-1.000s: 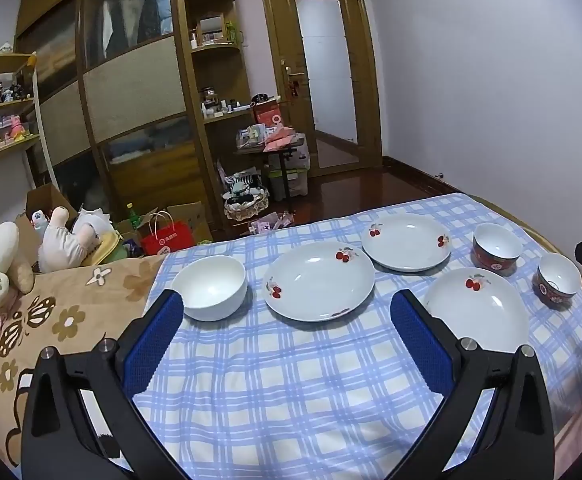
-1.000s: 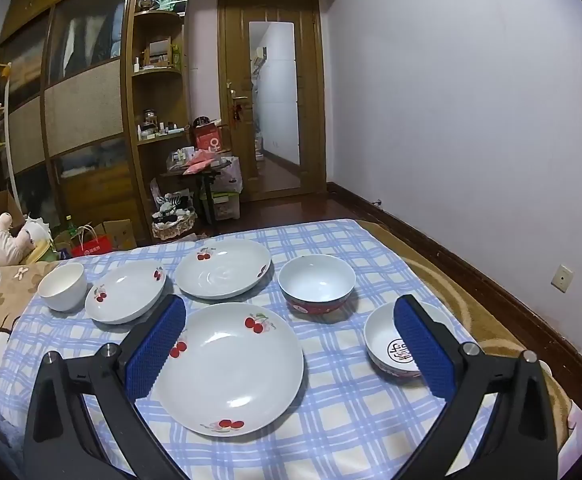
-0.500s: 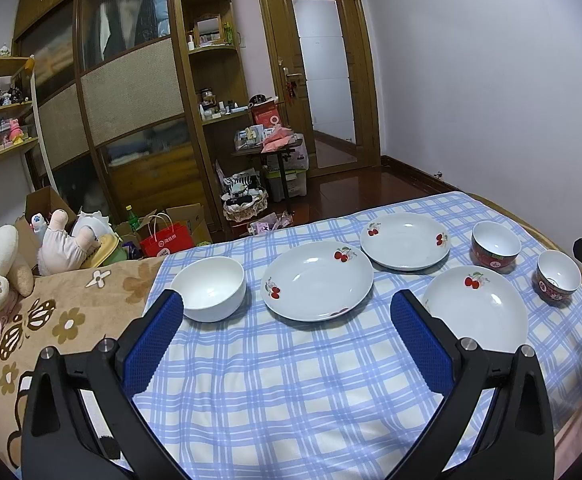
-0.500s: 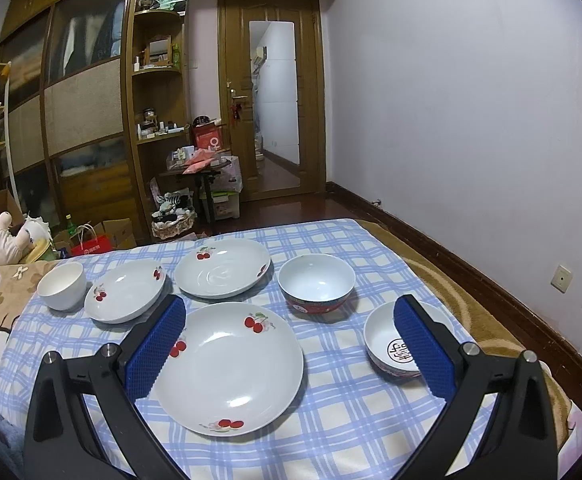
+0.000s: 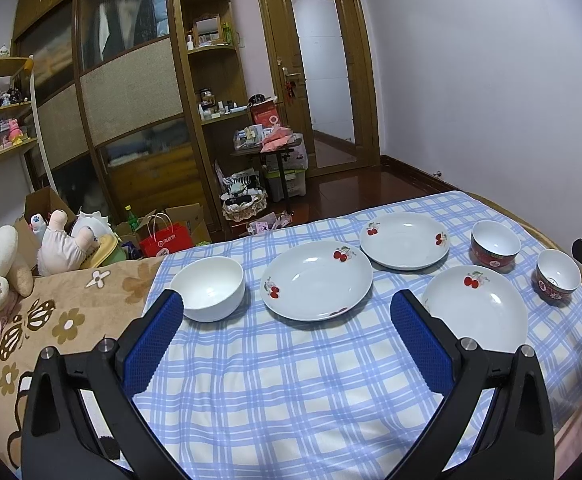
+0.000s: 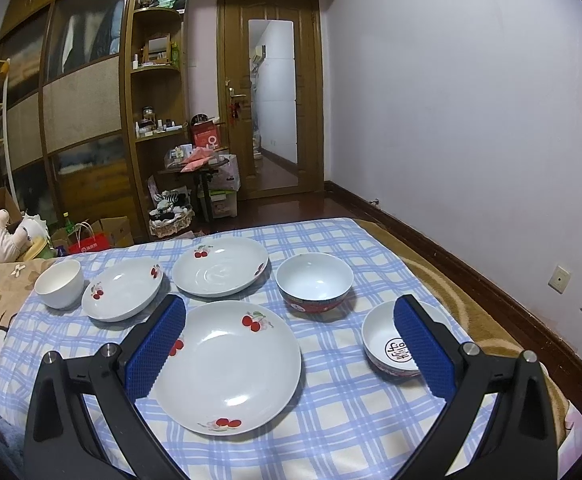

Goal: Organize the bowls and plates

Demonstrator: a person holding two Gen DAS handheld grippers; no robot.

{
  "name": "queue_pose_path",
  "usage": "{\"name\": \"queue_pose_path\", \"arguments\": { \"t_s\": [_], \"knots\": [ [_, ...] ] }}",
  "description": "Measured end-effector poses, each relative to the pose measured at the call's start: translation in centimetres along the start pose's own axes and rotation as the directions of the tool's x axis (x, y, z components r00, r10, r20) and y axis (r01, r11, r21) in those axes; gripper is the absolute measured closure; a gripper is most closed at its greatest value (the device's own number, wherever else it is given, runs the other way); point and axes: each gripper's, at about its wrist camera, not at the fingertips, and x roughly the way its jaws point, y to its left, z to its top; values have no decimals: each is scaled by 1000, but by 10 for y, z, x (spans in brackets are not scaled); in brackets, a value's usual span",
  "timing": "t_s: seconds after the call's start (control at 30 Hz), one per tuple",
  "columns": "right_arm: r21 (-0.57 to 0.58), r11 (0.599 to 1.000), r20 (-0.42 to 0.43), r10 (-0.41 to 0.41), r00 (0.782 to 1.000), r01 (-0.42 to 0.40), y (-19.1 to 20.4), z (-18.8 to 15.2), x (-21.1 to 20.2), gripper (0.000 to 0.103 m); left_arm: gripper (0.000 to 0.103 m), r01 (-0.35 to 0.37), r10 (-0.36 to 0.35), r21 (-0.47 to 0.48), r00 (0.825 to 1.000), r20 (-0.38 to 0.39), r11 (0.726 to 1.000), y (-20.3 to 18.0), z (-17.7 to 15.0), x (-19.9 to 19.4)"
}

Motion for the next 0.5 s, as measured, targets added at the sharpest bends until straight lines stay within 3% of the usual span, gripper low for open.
{"name": "queue_pose_path", "arguments": {
  "t_s": [0.5],
  "knots": [
    [-2, 1000, -3, -3, 1000, 3, 1, 1, 0, 0, 1, 0, 0, 1, 1000, 0, 1000, -1, 0, 0]
  ]
}}
